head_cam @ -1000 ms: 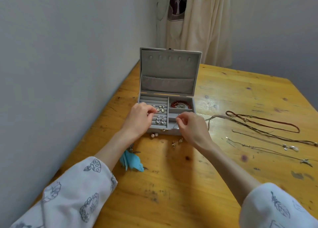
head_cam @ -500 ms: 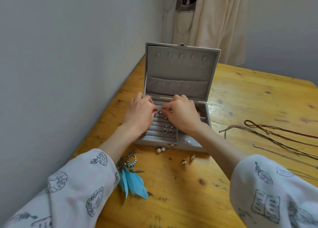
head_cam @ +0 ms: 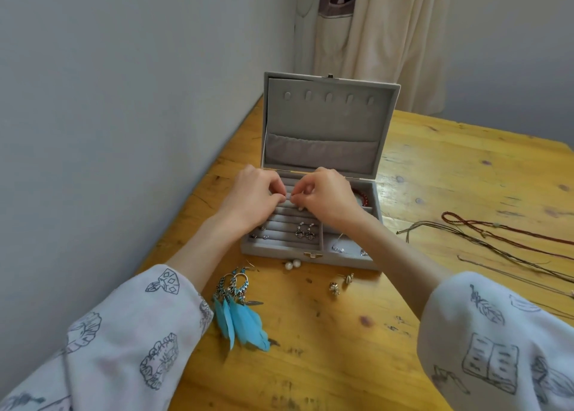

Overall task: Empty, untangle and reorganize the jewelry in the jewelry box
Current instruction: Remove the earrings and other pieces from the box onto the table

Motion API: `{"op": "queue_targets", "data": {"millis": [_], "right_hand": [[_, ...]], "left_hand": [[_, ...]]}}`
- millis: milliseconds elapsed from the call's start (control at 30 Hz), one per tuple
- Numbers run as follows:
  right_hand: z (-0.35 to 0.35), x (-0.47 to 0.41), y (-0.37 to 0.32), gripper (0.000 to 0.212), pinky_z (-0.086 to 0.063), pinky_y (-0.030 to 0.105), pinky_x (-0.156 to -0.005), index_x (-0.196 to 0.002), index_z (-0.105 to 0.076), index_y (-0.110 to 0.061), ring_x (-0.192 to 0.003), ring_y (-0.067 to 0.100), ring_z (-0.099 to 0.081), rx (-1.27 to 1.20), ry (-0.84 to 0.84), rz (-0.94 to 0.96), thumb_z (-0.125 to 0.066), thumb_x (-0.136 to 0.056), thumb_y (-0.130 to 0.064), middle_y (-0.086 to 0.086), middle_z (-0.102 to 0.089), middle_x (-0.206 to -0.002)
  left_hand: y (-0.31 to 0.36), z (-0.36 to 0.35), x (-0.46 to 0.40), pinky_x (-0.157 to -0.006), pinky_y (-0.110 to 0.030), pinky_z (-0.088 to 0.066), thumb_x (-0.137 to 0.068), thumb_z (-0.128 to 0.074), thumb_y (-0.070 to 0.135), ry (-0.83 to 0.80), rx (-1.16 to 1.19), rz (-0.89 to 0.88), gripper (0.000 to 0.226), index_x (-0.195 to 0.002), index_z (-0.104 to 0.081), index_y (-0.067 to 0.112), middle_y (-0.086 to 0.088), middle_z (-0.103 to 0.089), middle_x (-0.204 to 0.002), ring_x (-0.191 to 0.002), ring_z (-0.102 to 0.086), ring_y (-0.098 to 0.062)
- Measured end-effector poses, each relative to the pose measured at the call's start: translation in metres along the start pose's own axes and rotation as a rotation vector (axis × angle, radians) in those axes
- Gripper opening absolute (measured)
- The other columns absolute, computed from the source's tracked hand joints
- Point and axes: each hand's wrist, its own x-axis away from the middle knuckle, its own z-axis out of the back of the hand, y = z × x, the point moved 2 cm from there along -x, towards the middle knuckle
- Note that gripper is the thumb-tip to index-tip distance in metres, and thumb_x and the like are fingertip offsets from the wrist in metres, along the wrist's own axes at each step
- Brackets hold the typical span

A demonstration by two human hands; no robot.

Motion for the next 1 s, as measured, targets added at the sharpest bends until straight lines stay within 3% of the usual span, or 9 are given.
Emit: {"op": "queue_targets", "data": {"millis": [200,333,400,533,667,900,1000], "right_hand": [[0.018,0.051,0.0,0.009,-0.03,0.014,-0.056,-0.088,-0.072,-0.019,-0.065,0.003,-0.045,-0.086,0.031,0.073,-0.068,-0.081,-0.024,-0.015,-0.046,-0.069],[0.016,0.09,-0.002,0.008,-0.032,0.018,-0.058,-0.086,-0.072,-0.022,-0.066,0.004,-0.046,-0.062,0.063,0.082,-0.068,-0.08,-0.024,-0.014,-0.049,-0.07],[0.008,0.108,-0.004,0.009,-0.036,0.027,-0.069,-0.088,-0.071,-0.023,-0.078,0.012,-0.05,-0.011,0.049,0.081,-0.066,-0.081,-0.026,-0.01,-0.05,-0.076],[-0.013,0.124,-0.005,0.014,-0.028,0.032,-0.083,-0.093,-0.069,-0.028,-0.096,0.017,-0.043,0.175,0.024,0.106,-0.06,-0.084,-0.034,-0.008,-0.047,-0.088],[-0.023,0.124,-0.006,0.013,-0.023,0.032,-0.081,-0.093,-0.067,-0.027,-0.101,0.018,-0.042,0.204,0.012,0.089,-0.06,-0.084,-0.033,-0.005,-0.053,-0.096],[-0.027,0.119,-0.007,0.015,-0.02,0.032,-0.078,-0.095,-0.068,-0.03,-0.098,0.018,-0.042,0.213,-0.005,0.093,-0.059,-0.084,-0.035,-0.007,-0.051,-0.093],[-0.025,0.12,-0.007,0.018,-0.019,0.031,-0.077,-0.099,-0.067,-0.03,-0.097,0.017,-0.04,0.232,-0.023,0.111,-0.059,-0.085,-0.037,-0.009,-0.045,-0.089]], "left_hand": [[0.016,0.016,0.044,-0.063,-0.002,-0.039,-0.08,-0.068,0.017,0.06,0.18,-0.024,0.008,-0.088,-0.071,0.017,0.016,-0.057,-0.075,-0.071,-0.051,0.004],[0.028,0.013,0.076,-0.066,0.005,-0.033,-0.078,-0.07,0.016,0.063,0.21,-0.042,0.009,-0.086,-0.072,0.017,0.023,-0.052,-0.07,-0.07,-0.05,0.016],[0.028,0.007,0.091,-0.069,0.003,-0.033,-0.078,-0.069,0.016,0.037,0.211,-0.009,0.008,-0.085,-0.073,0.018,0.023,-0.053,-0.071,-0.074,-0.05,0.014],[0.02,-0.009,0.11,-0.084,-0.018,-0.03,-0.08,-0.068,0.022,-0.049,0.14,0.081,0.008,-0.087,-0.072,0.024,0.013,-0.062,-0.087,-0.093,-0.042,-0.004],[0.019,-0.016,0.118,-0.086,-0.026,-0.035,-0.081,-0.067,0.022,-0.098,0.102,0.119,0.01,-0.09,-0.071,0.024,0.011,-0.061,-0.086,-0.092,-0.041,-0.007],[0.015,-0.02,0.115,-0.094,-0.032,-0.042,-0.081,-0.067,0.021,-0.127,0.121,0.148,0.019,-0.099,-0.07,0.022,0.003,-0.066,-0.104,-0.102,-0.051,-0.014],[0.015,-0.017,0.116,-0.09,-0.025,-0.042,-0.079,-0.069,0.02,-0.124,0.151,0.145,0.021,-0.1,-0.071,0.021,0.003,-0.069,-0.102,-0.093,-0.054,-0.008]]}}
